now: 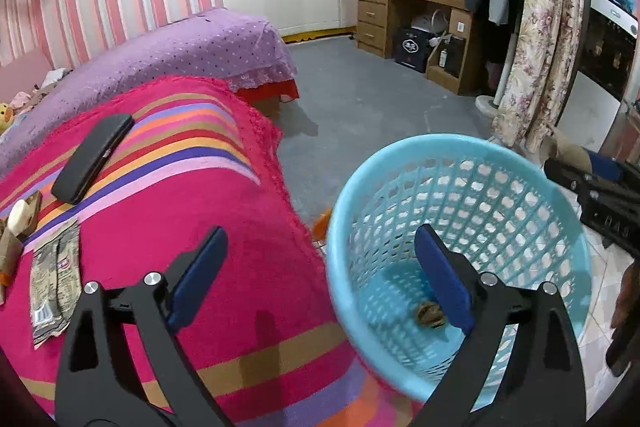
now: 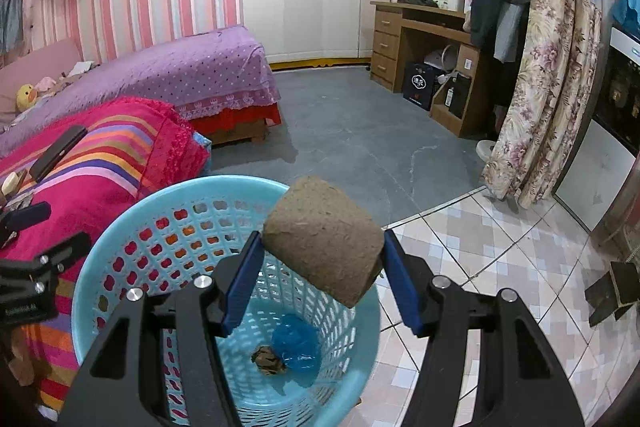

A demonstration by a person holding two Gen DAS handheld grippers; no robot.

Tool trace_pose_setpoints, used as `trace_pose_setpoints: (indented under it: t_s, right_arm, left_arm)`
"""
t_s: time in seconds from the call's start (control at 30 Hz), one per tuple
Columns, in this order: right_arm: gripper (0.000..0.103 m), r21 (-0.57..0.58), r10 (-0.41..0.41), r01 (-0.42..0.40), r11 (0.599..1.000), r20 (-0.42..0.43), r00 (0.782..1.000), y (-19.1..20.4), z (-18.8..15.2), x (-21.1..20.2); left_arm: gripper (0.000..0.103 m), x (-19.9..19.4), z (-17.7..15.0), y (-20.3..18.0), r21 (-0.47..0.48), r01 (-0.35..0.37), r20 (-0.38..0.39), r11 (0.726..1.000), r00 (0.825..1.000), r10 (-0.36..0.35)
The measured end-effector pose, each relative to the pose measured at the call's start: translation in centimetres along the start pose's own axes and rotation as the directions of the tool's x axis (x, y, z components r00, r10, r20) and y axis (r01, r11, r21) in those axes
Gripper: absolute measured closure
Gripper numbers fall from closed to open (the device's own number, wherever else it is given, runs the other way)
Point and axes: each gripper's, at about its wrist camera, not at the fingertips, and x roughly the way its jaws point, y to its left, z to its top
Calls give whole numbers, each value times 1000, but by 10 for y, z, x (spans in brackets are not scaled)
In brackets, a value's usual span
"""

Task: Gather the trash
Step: 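Open the left gripper over the basket while the right releases the tube into it, then move both open grippers back over the bed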

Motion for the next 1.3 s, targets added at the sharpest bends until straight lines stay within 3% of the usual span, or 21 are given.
trace_pose_setpoints:
  t_s: [0.1,0.4,0.57,0.8,0.97,1.07,1.3]
  right_arm:
    - [43,-15,-5,5,1000,2,1000,3,0,-2]
    - [39,-43,16,-17,999,-5,1000,22,3,3]
    - [12,-41,-1,2,999,15,1000,35,8,-5]
    - [5,-72,-3,6,997,53,999,74,13,-23]
    - [5,-108,6,2,994,74,997,110,15,-34]
    - [5,-95,48,-42,995,71,996,130,18,-36]
    - [5,-105,99,-91,990,77,992,184,20,-41]
  left_arm:
    - [12,-3,-4,8,8,14,-8,1000,1000,-14]
    - [10,-30,-6,44,-3,-65,51,998,997,66]
    - [8,-46,-12,73,-45,-91,56,995,994,94]
    - [6,-82,-18,124,-90,-152,80,984,984,160]
    - [6,-109,-25,171,-95,-240,89,966,965,249]
    - [6,-125,-34,199,-107,-290,86,951,950,299]
    - [6,-146,-58,261,-172,-360,64,917,925,375]
